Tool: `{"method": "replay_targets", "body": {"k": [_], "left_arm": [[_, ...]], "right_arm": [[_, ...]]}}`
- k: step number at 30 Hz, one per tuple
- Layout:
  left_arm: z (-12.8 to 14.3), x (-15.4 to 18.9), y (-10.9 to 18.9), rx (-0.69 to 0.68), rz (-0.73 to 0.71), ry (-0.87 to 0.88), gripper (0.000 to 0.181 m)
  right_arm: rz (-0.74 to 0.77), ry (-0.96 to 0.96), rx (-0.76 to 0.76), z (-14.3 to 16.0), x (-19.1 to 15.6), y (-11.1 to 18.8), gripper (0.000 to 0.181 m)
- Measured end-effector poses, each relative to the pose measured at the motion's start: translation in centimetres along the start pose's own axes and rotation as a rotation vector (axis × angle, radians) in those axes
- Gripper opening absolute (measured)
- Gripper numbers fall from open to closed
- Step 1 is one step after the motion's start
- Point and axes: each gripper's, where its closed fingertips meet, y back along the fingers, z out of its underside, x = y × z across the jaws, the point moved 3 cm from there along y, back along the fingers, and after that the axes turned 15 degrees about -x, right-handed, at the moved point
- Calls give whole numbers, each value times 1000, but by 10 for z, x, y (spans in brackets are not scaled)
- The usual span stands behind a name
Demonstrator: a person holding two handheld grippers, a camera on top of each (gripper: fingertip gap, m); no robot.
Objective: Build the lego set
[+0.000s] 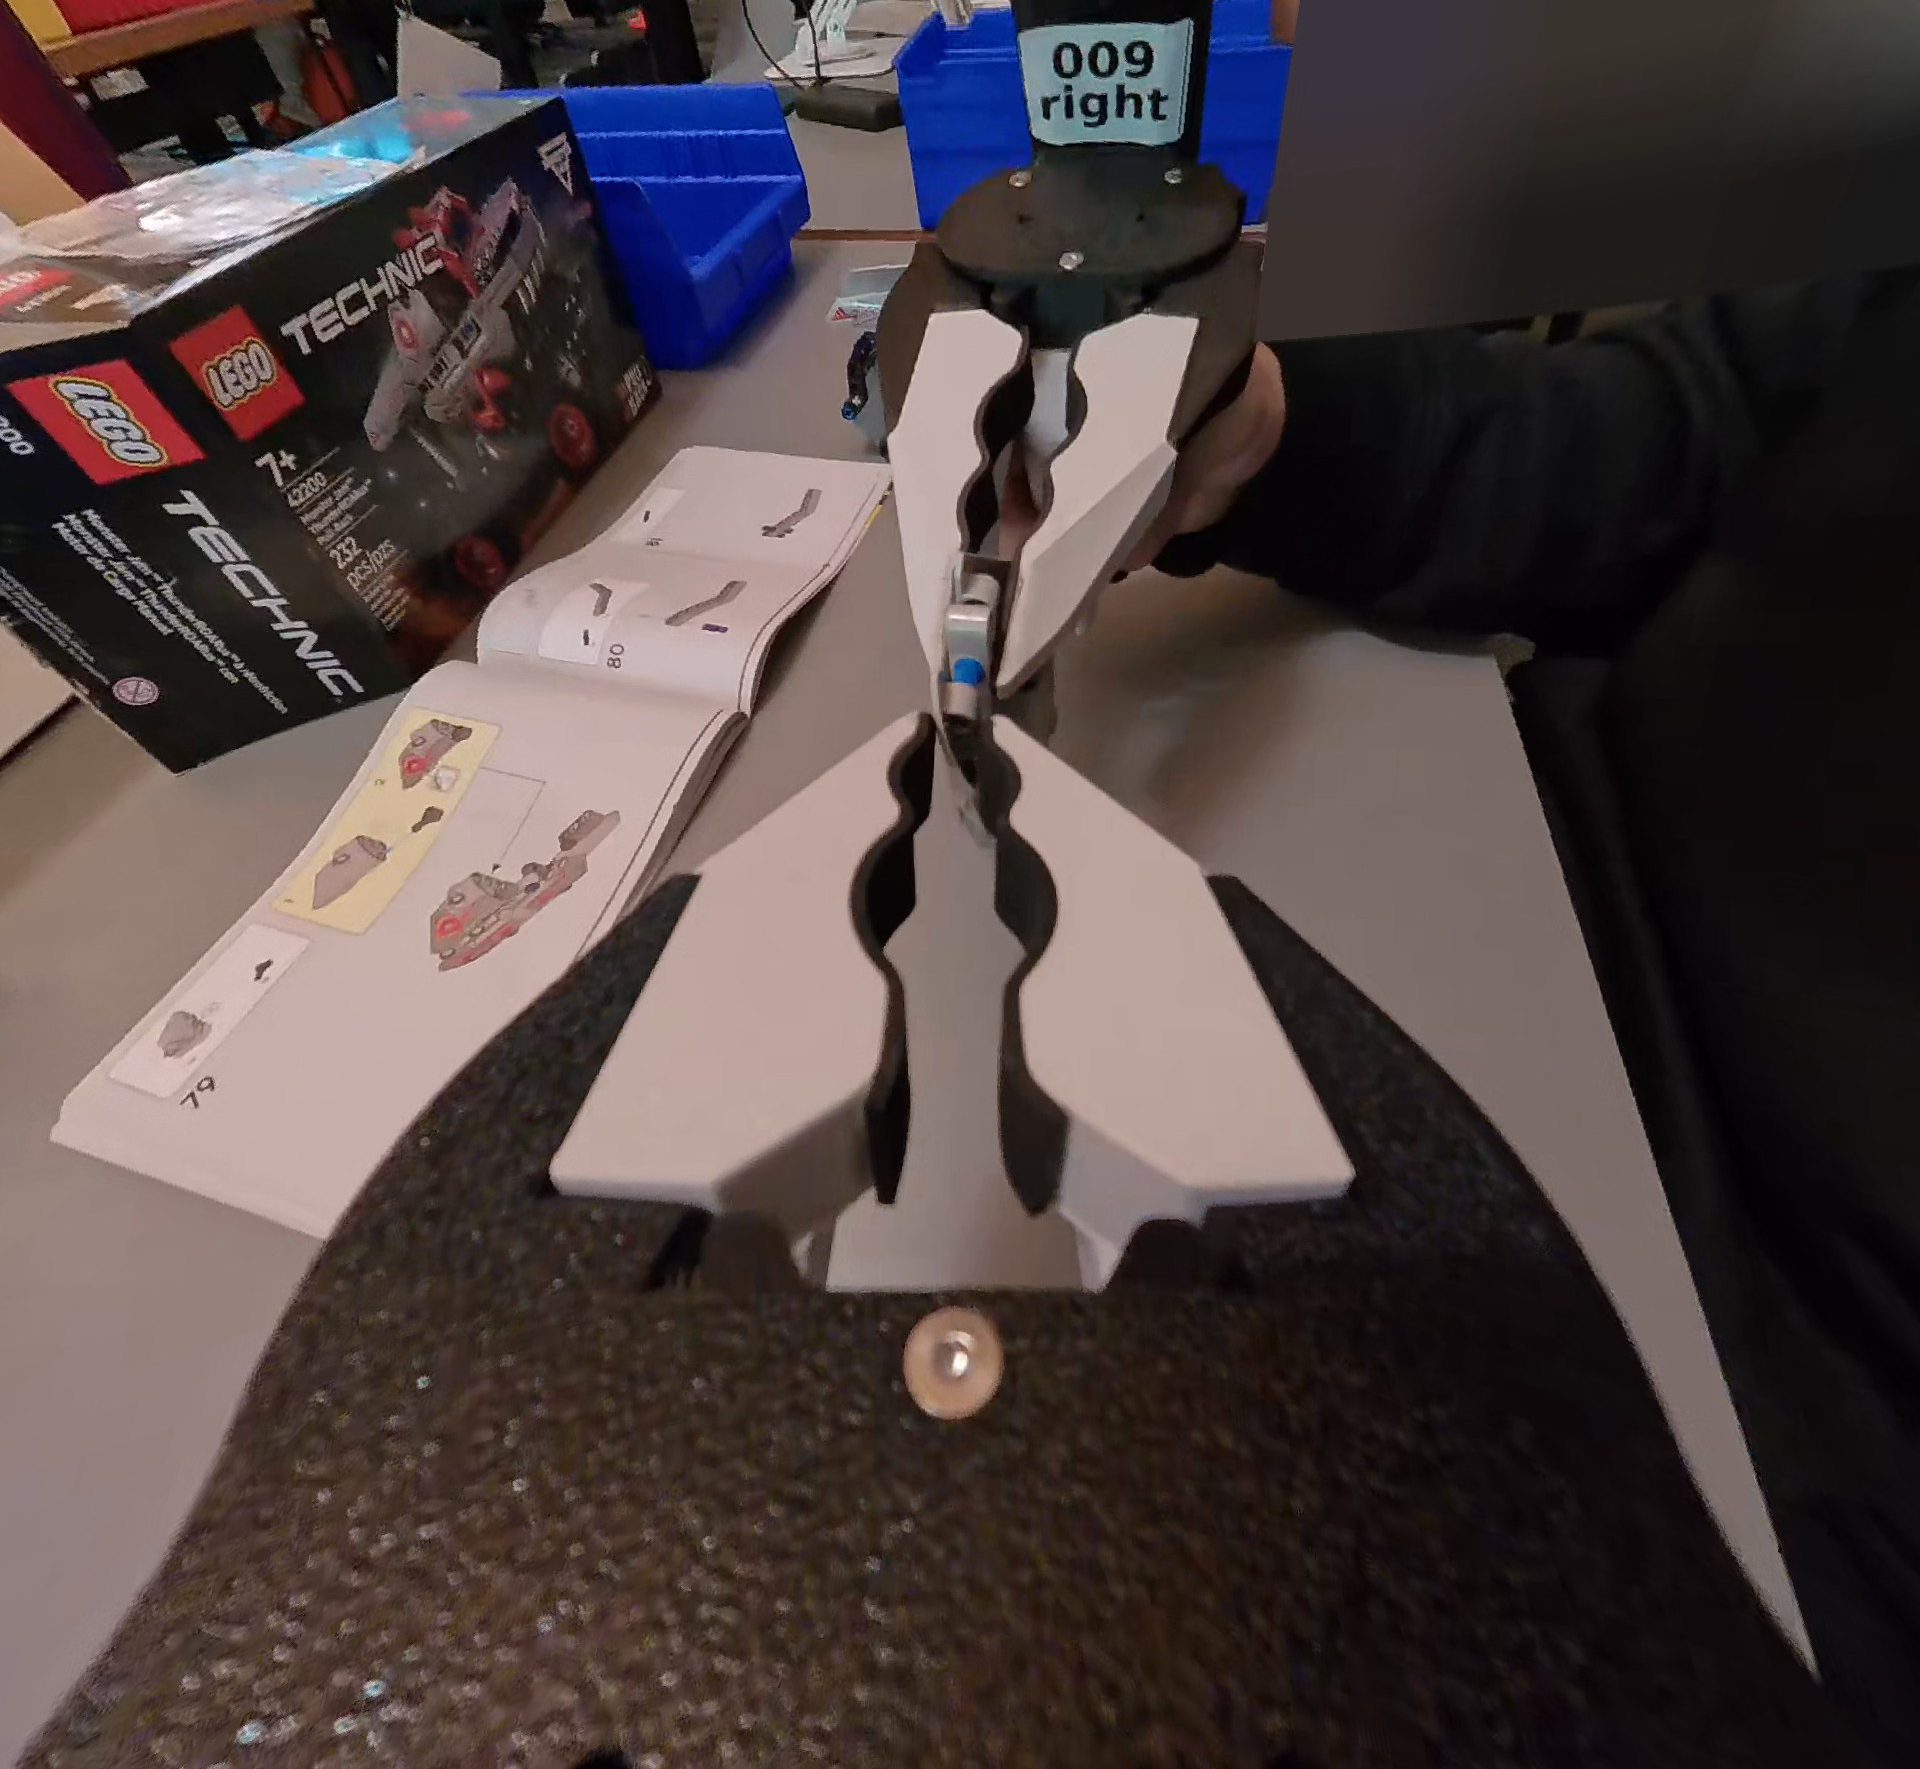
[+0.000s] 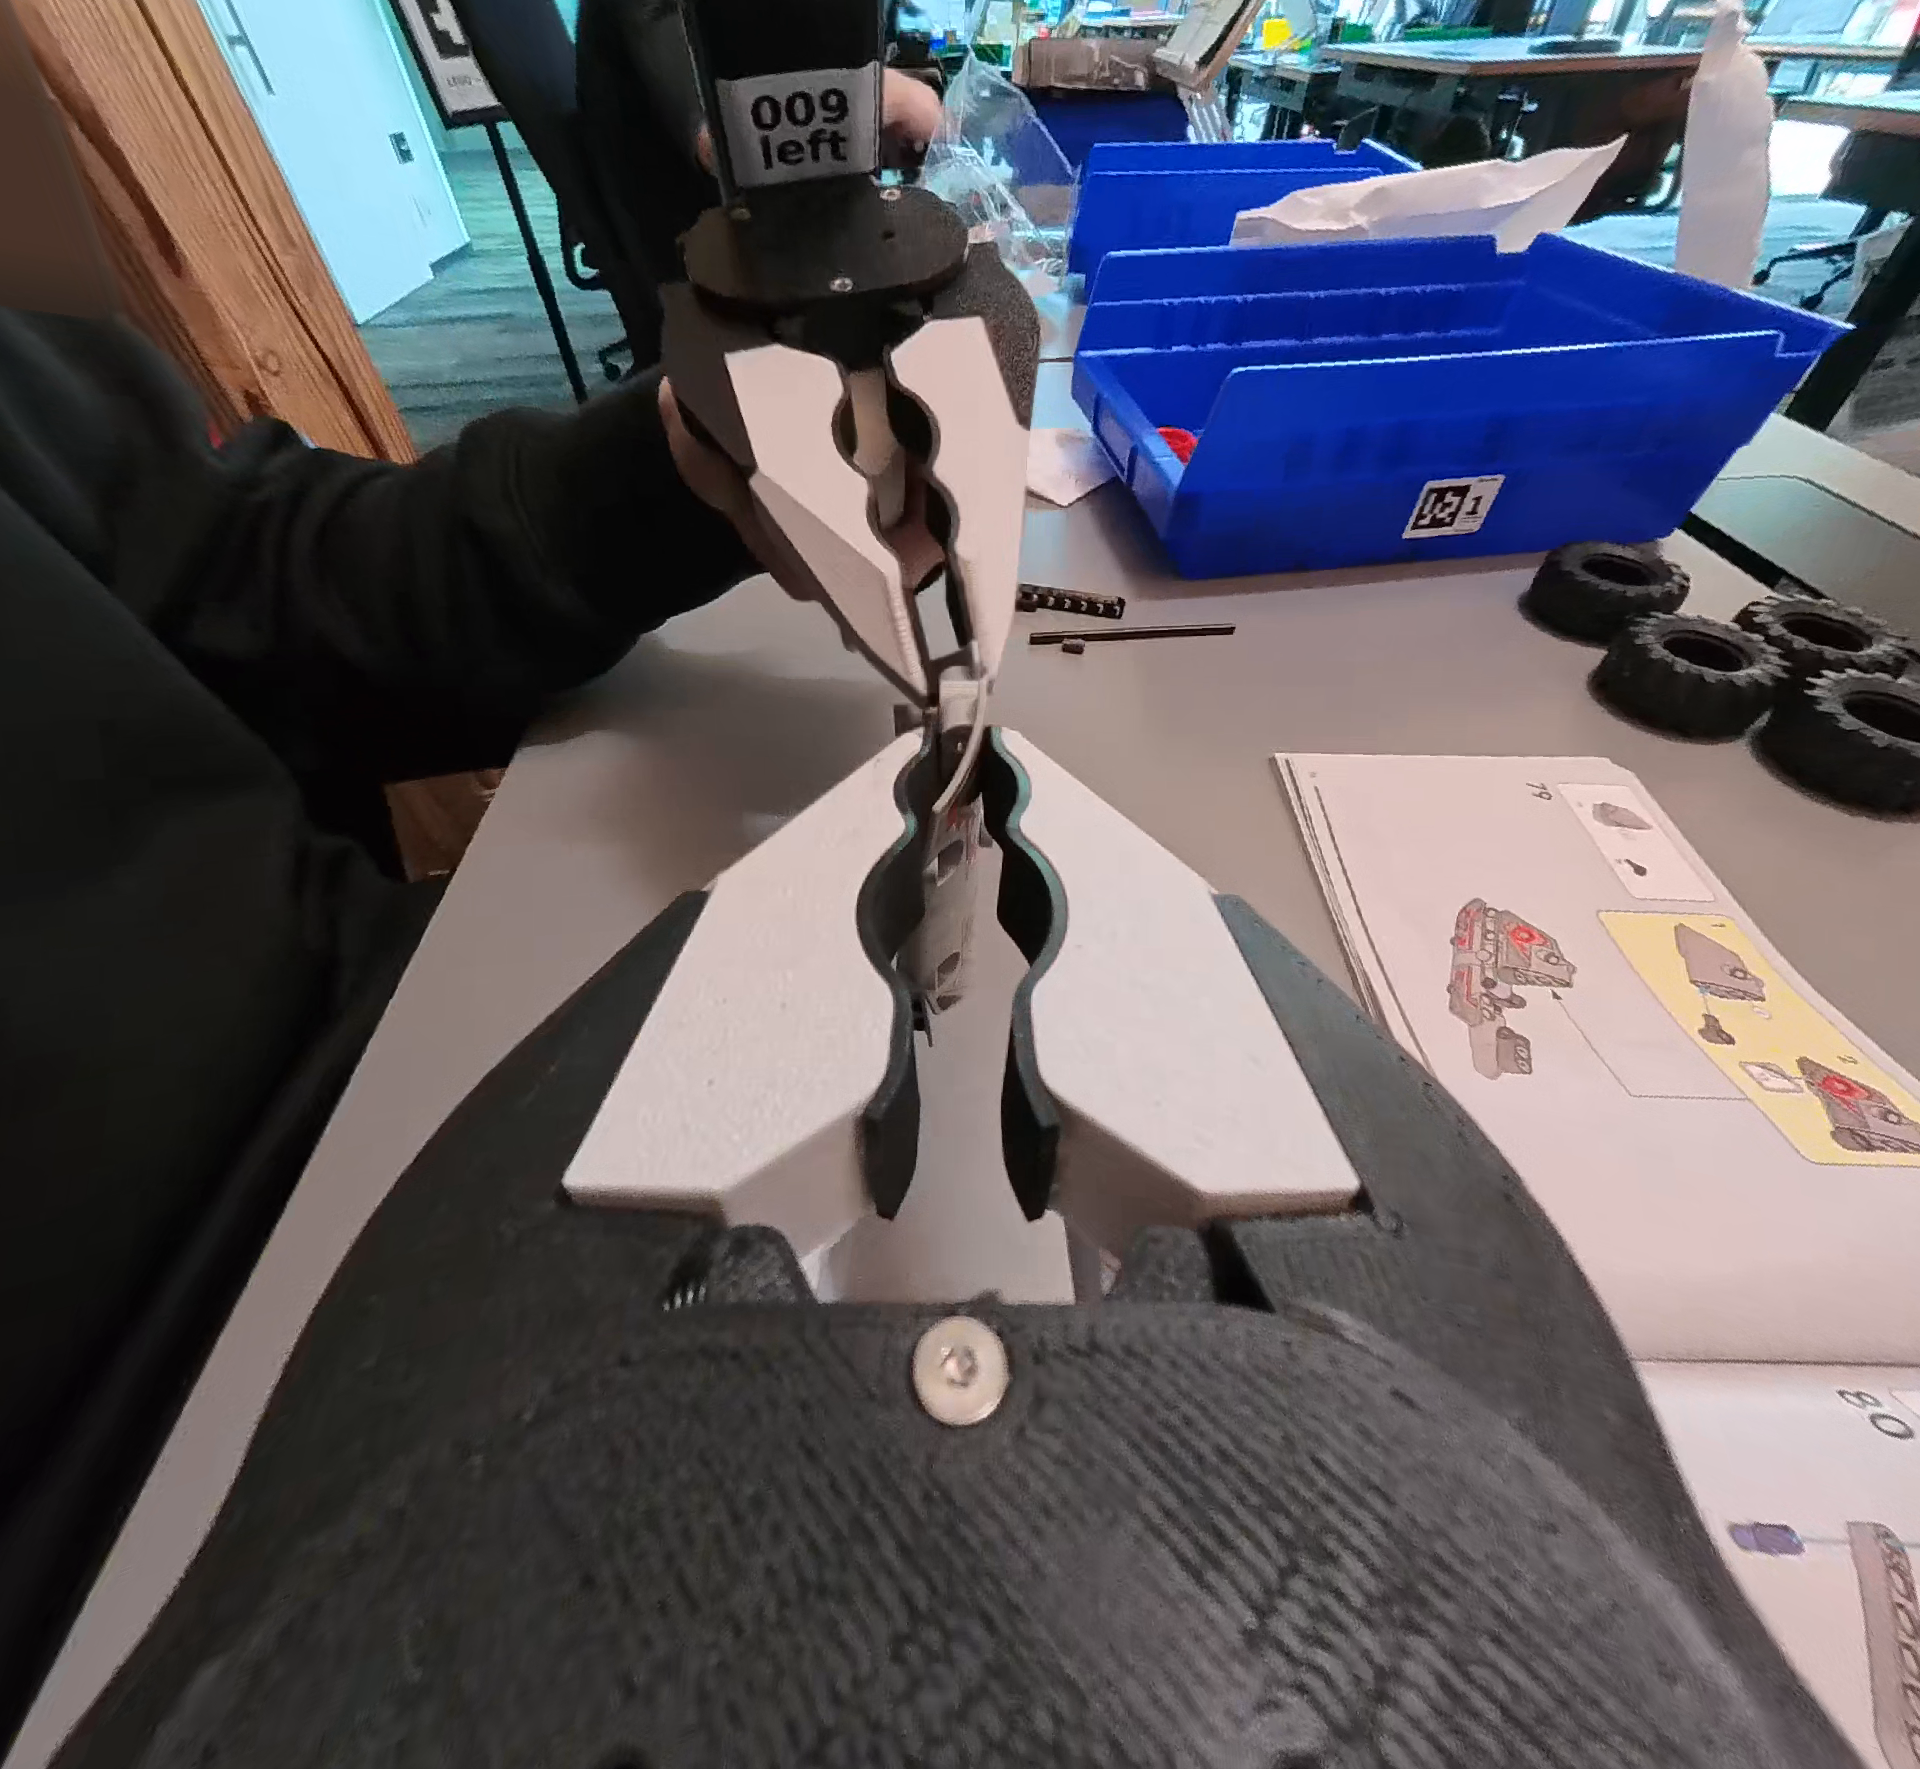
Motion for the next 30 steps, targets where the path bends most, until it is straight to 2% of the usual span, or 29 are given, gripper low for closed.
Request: {"method": "replay_targets", "body": {"k": [12, 16, 18, 23, 26, 30], "left_arm": [[5, 10, 0, -74, 45, -63, 4], [7, 13, -4, -106, 57, -82, 4], [5, 16, -3, -80, 82, -96, 4], [7, 25, -12, -123, 124, -147, 3], [11, 22, -17, -171, 108, -122, 4], [8, 17, -14, -144, 76, -96, 4]], "right_arm": [[-59, 32, 1, 2, -10, -4, 6], [-51, 68, -79, 7, -12, -7, 6], [-79, 69, -82, 6, -15, -4, 6], [-138, 97, -136, 11, -24, -6, 6], [-85, 125, -218, 18, -20, -8, 6], [-101, 96, -163, 15, -18, -7, 5]]}}
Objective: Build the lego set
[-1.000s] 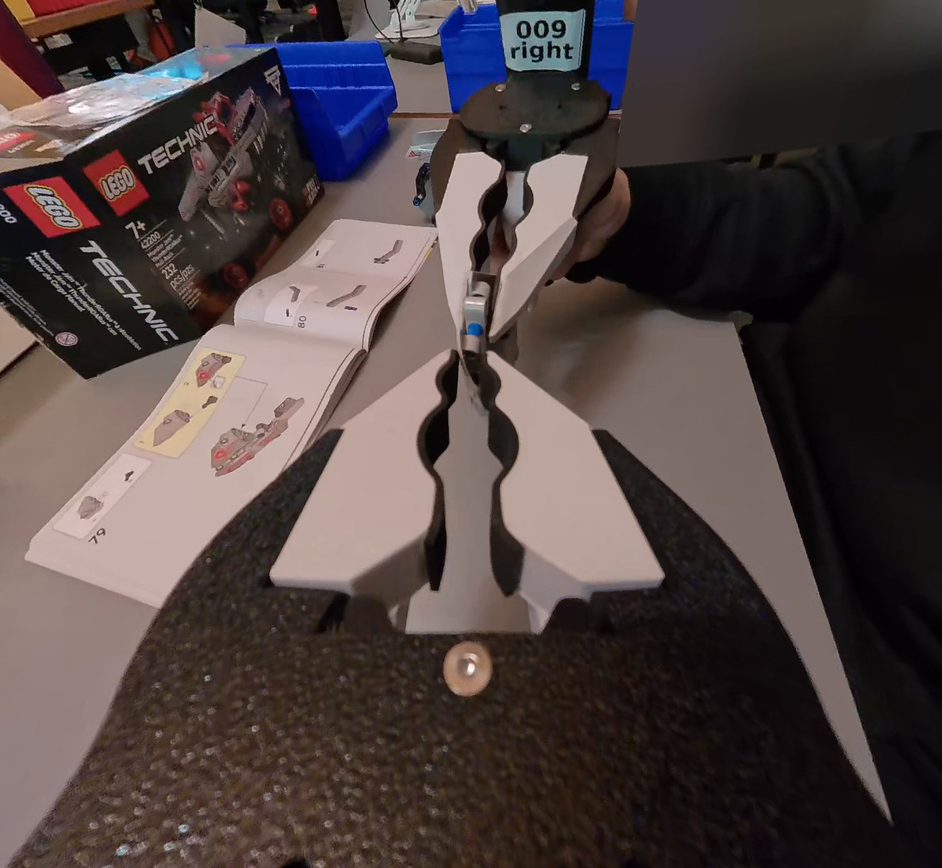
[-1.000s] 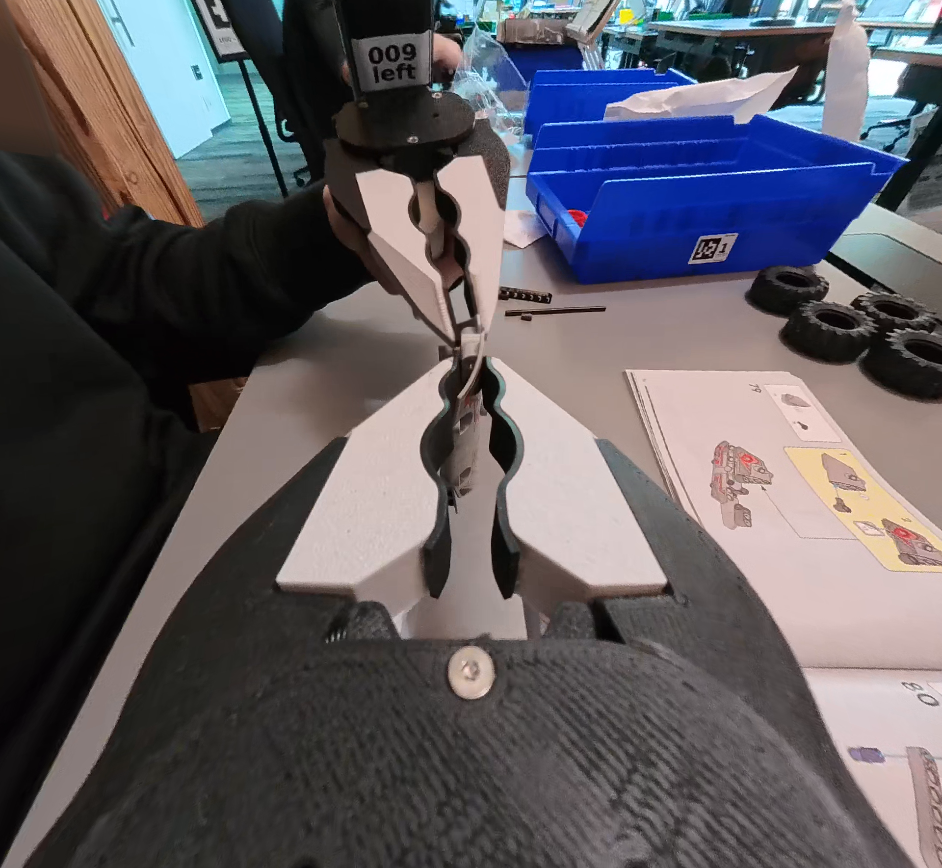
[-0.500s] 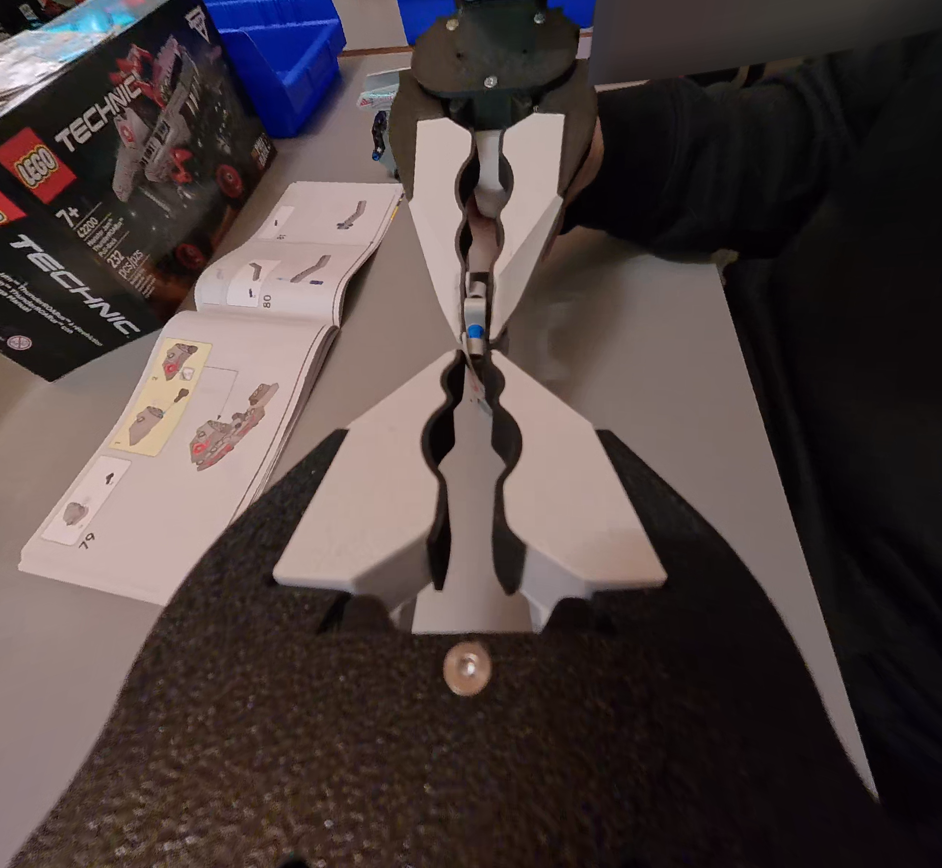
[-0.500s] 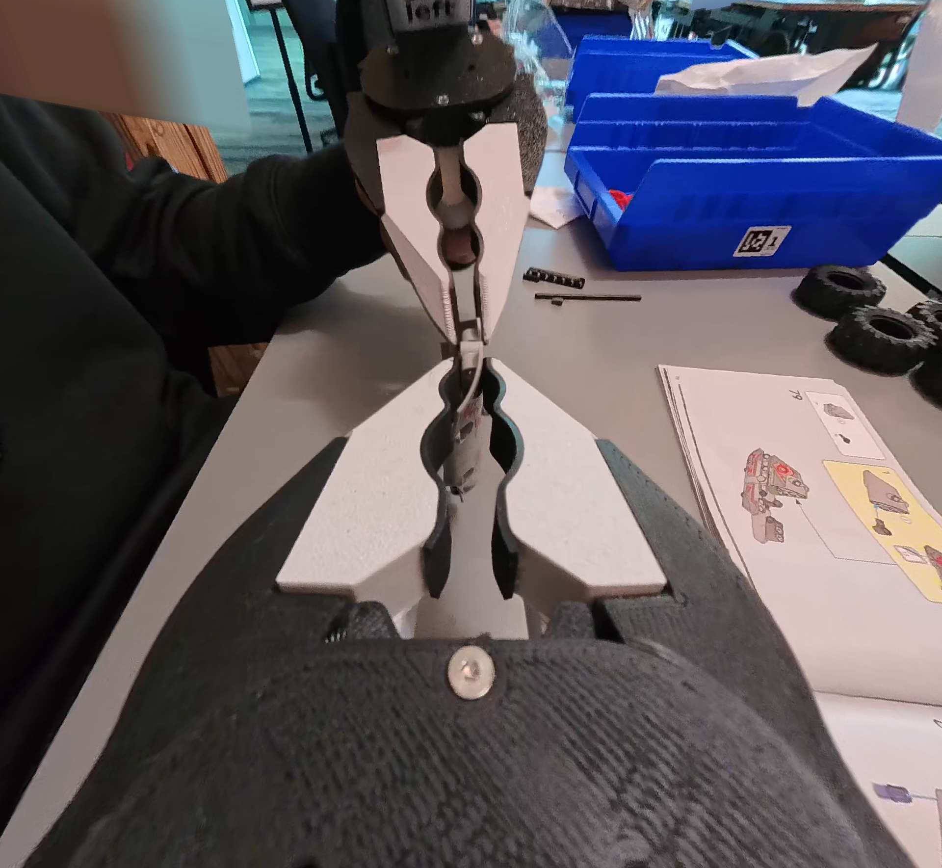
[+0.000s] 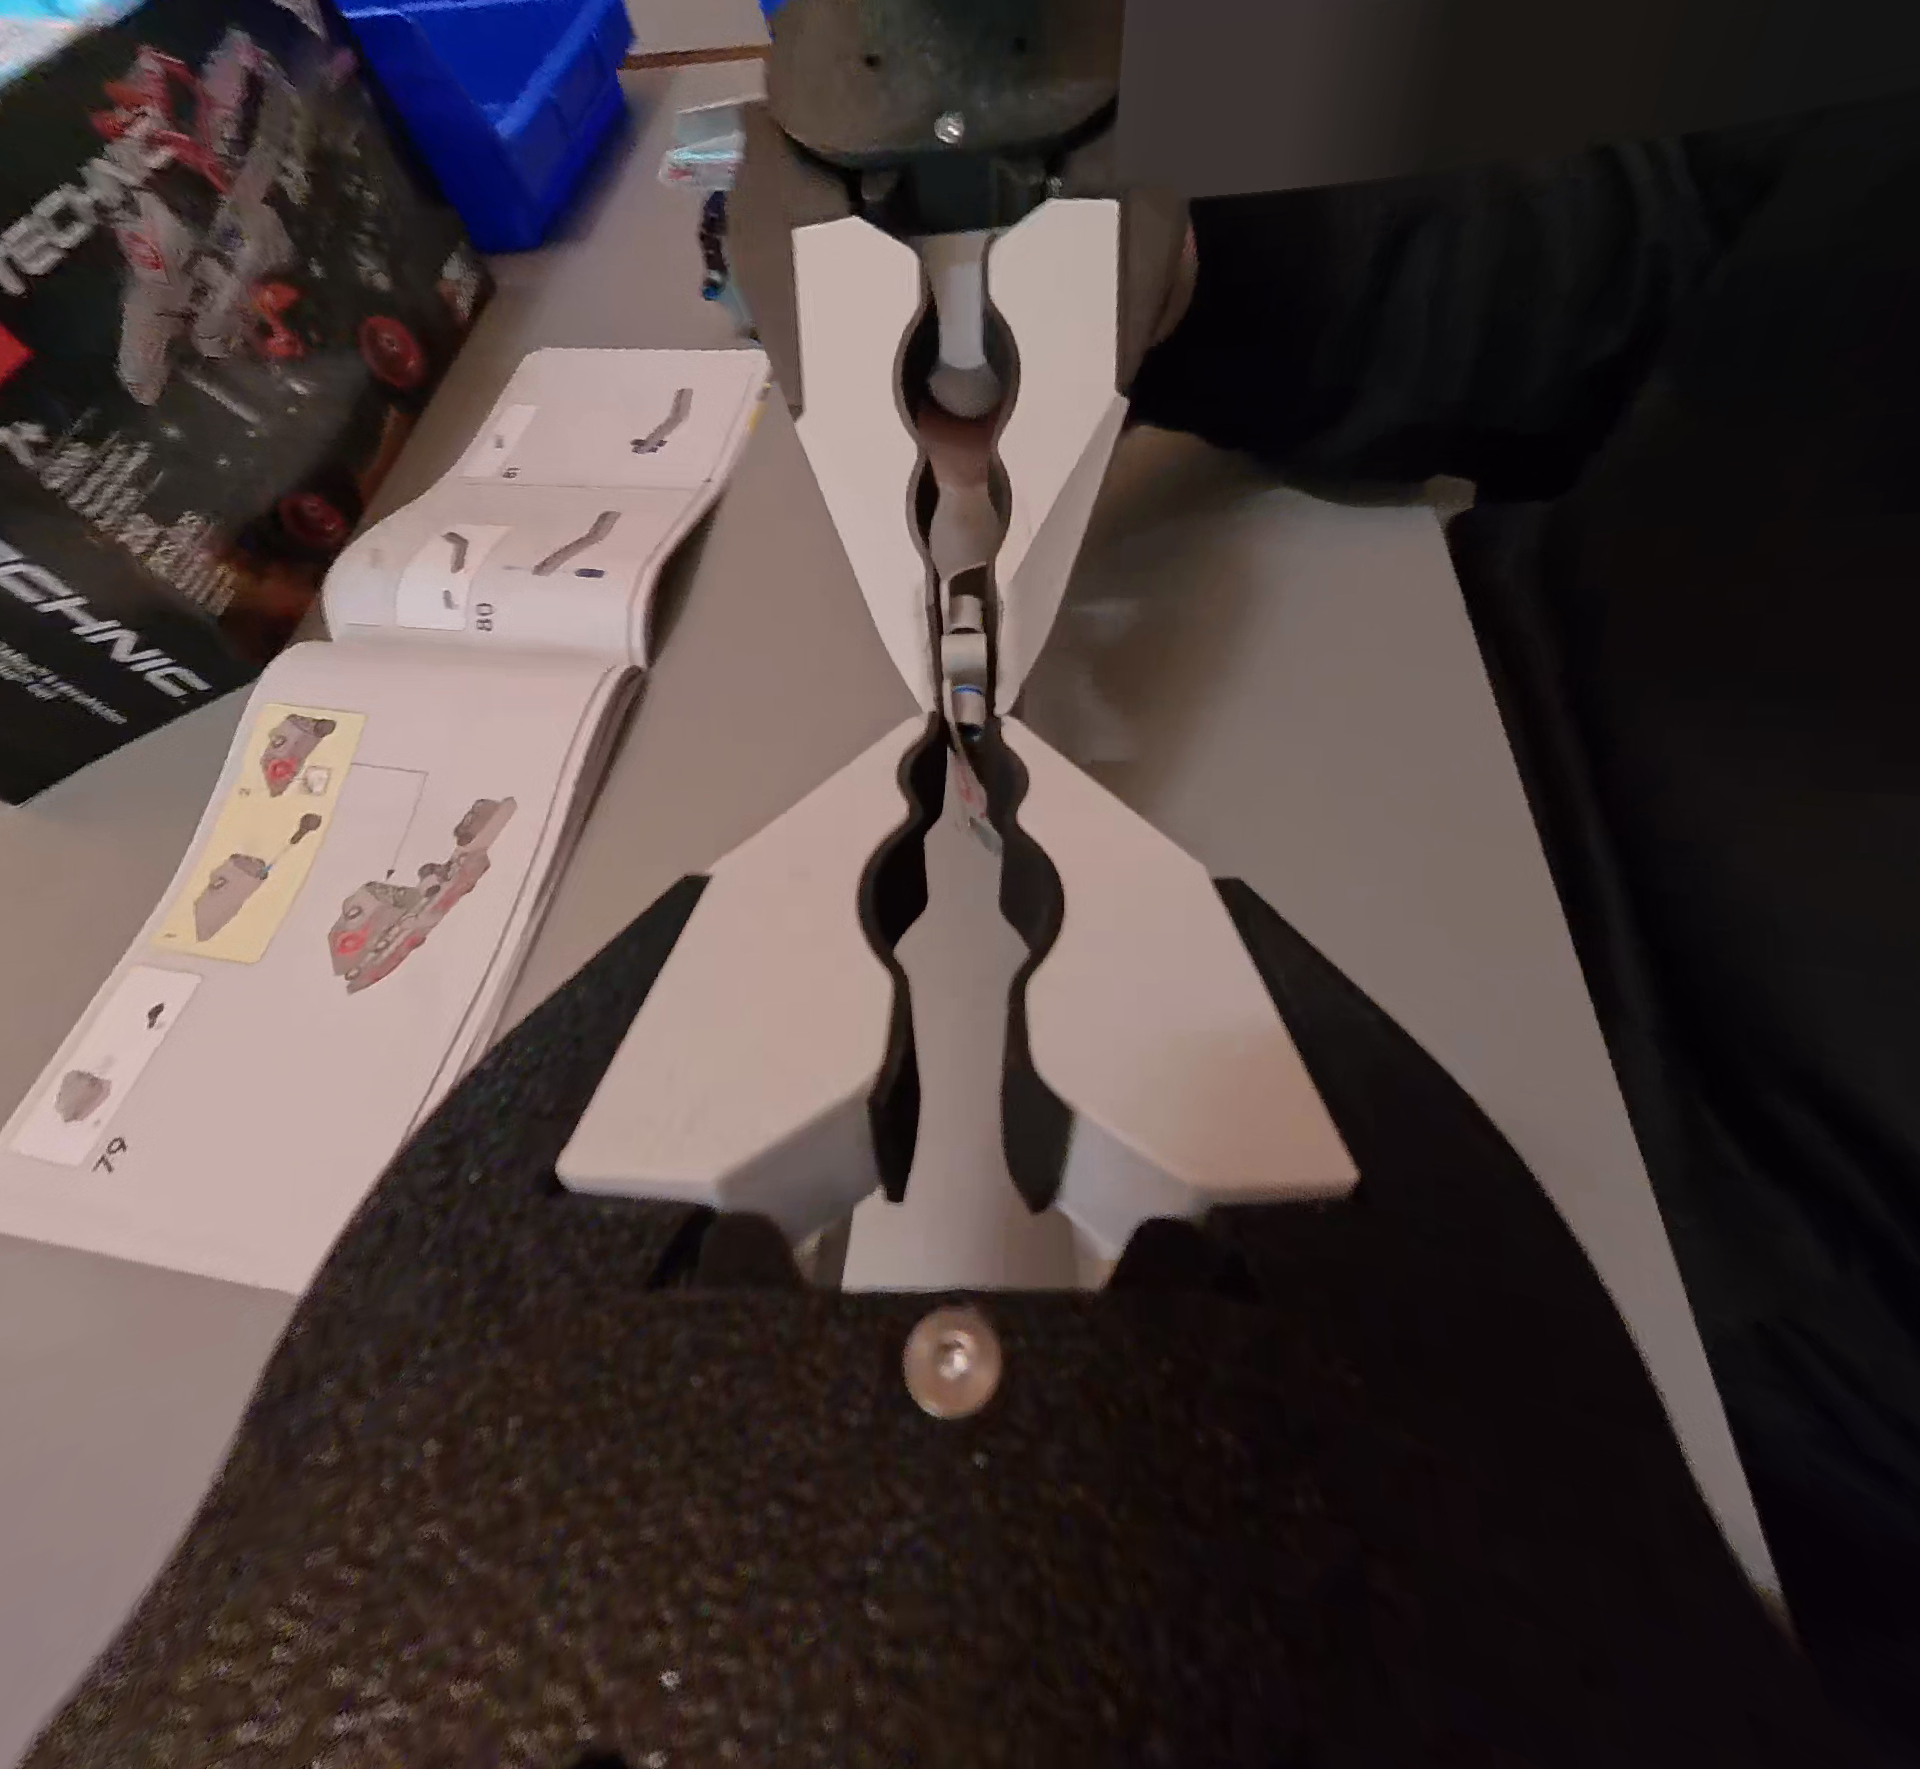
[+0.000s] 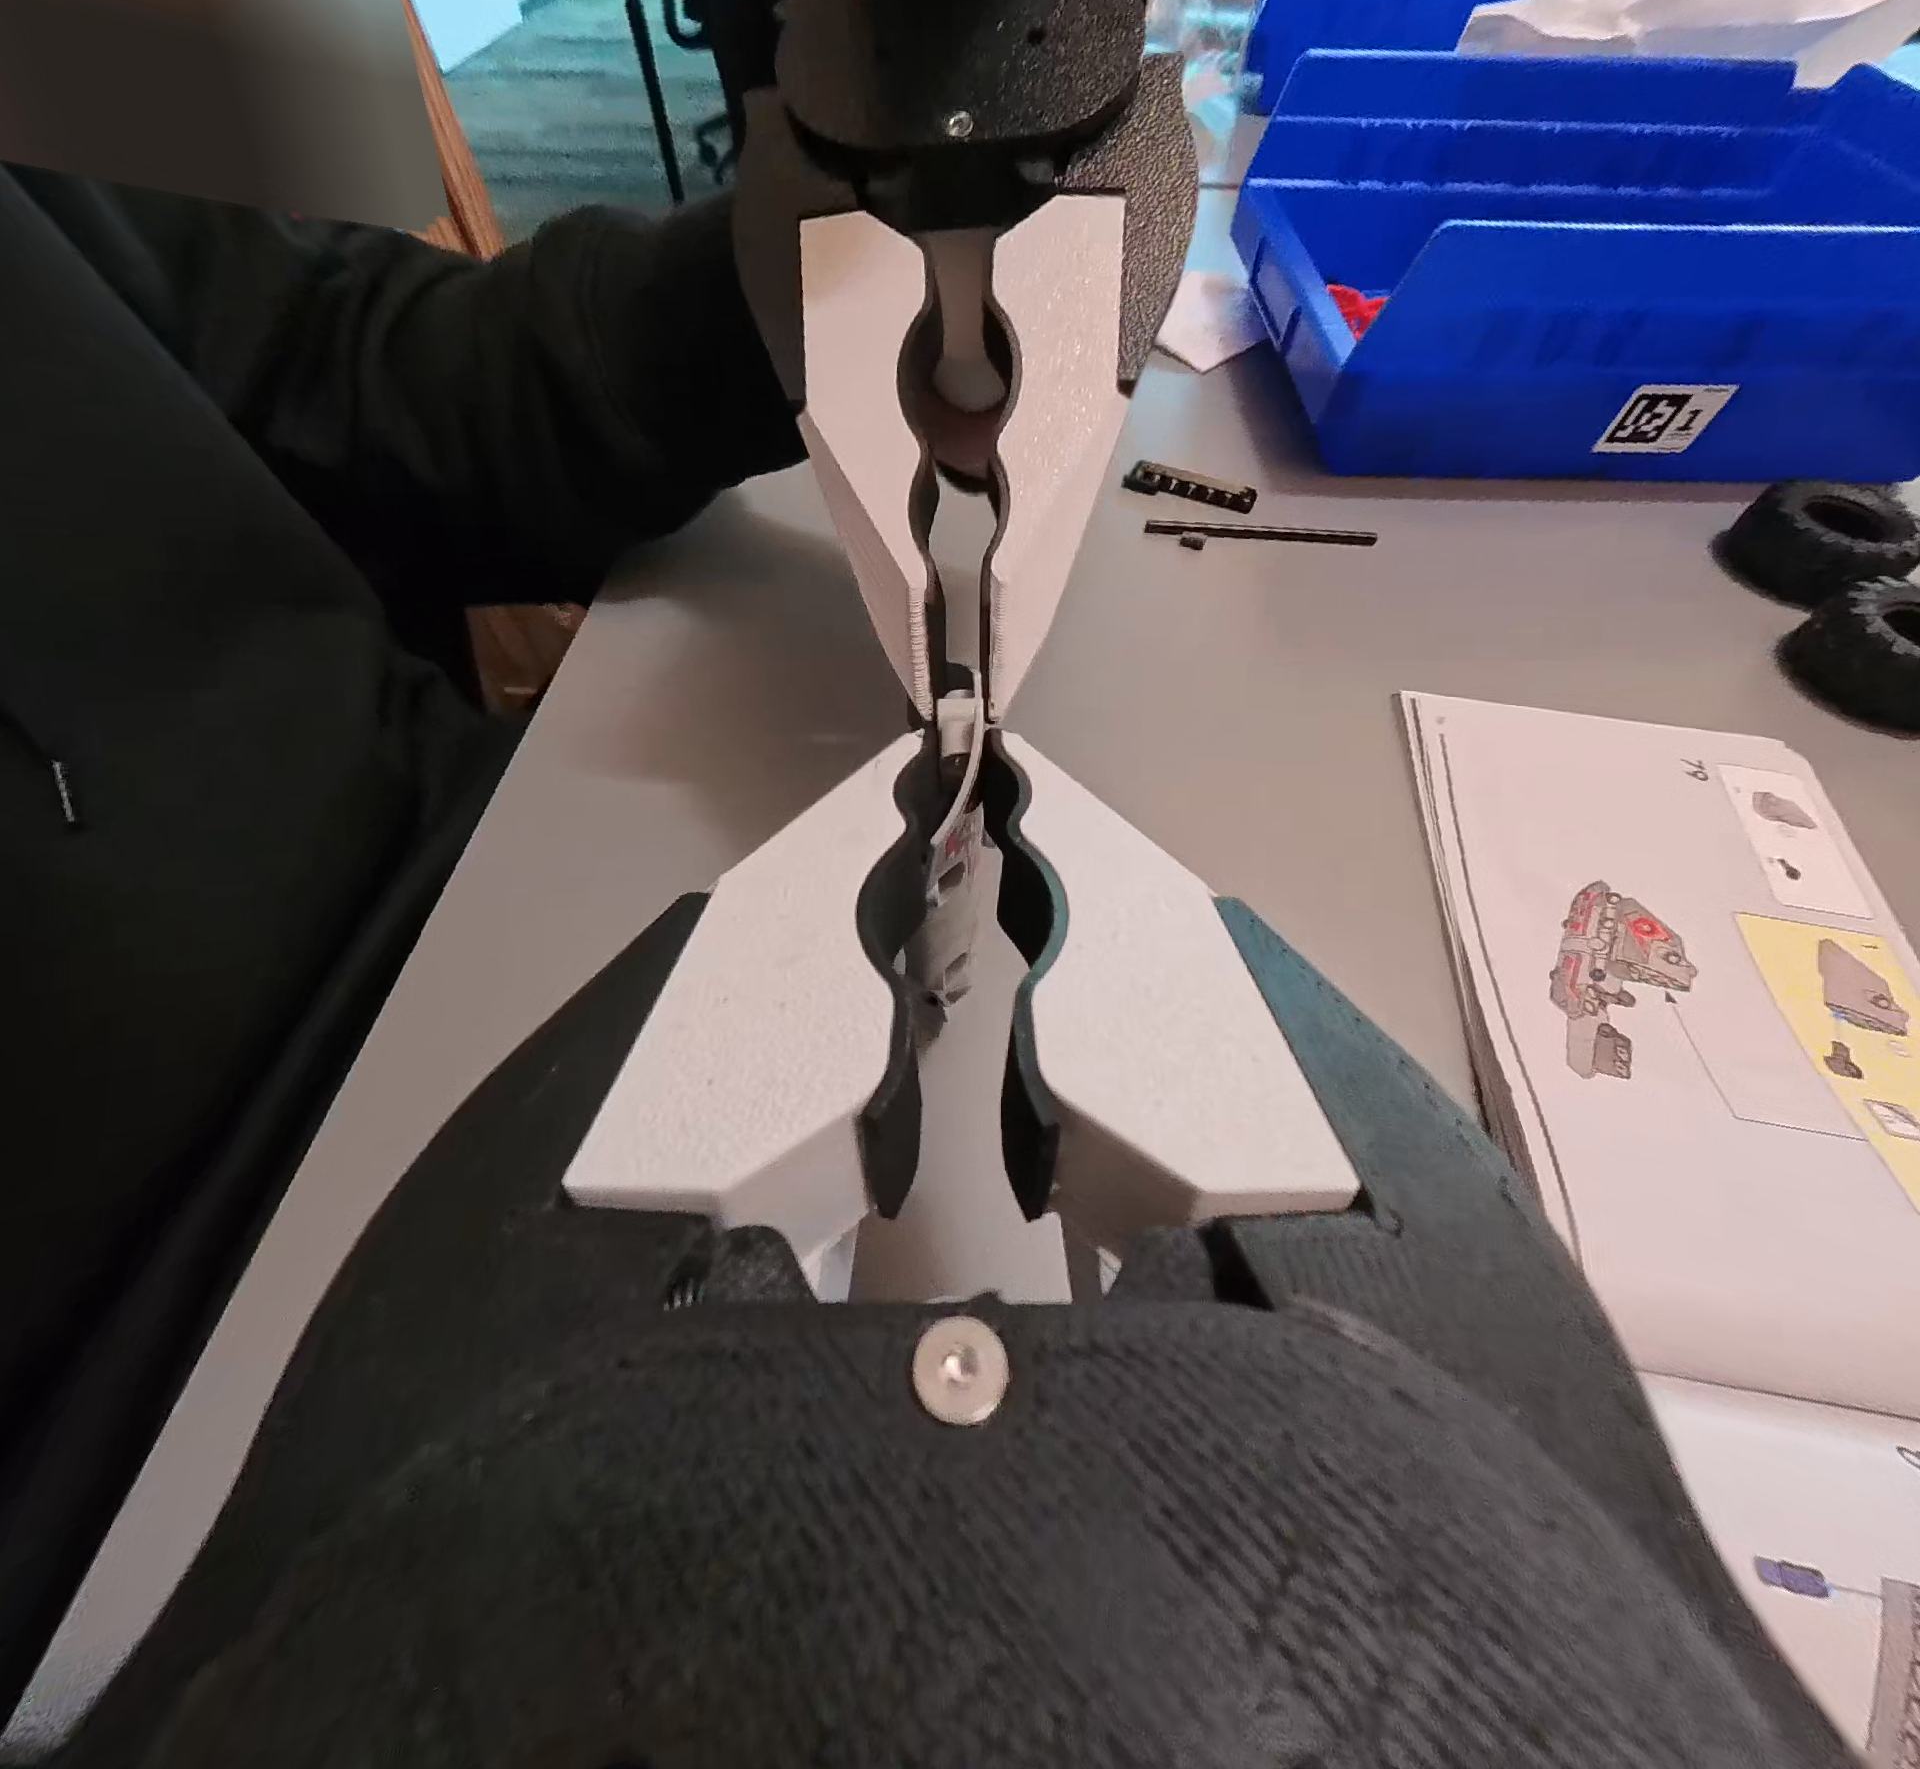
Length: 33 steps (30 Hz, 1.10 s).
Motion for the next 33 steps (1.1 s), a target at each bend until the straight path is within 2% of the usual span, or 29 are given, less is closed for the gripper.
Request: {"method": "replay_targets", "body": {"k": [2, 7, 10, 12, 14, 16, 17, 22, 26, 28, 30, 31, 33], "left_arm": [[-4, -4, 2, 63, 0, 34, 4], [-13, -9, 13, 204, 10, 98, 10], [-11, -9, 19, 190, 16, 117, 14], [-9, -11, 18, 179, 21, 148, 26], [-5, -13, 14, 153, 49, 201, 30], [-3, -12, 9, 145, 92, 231, 20], [-3, -17, 8, 161, 64, 254, 12], [-6, -28, 15, 292, 138, 398, 11], [-1, -43, 21, 405, 172, 548, 11], [-2, -45, 21, 446, 200, 579, 11], [-2, -45, 17, 449, 208, 593, 11], [-3, -44, 16, 454, 211, 587, 11], [-4, -44, 17, 454, 202, 585, 11]], "right_arm": [[28, -28, 47, -2, 7, 2, 6], [-39, -139, 204, -10, 12, 11, 5], [-48, -181, 234, -8, 17, 15, 6], [-45, -221, 265, -9, 21, 17, 6], [-62, -268, 303, -10, 23, 18, 6], [-71, -318, 345, -11, 27, 21, 6], [-88, -343, 367, -12, 28, 22, 6], [-64, -418, 444, -11, 38, 27, 7], [-32, -465, 403, 1, 47, 27, 35], [-84, -487, 405, 1, 44, 22, 34], [-145, -510, 413, -3, 39, 15, 26], [-153, -517, 423, -4, 39, 13, 18], [-135, -534, 454, -5, 41, 14, 14]]}}
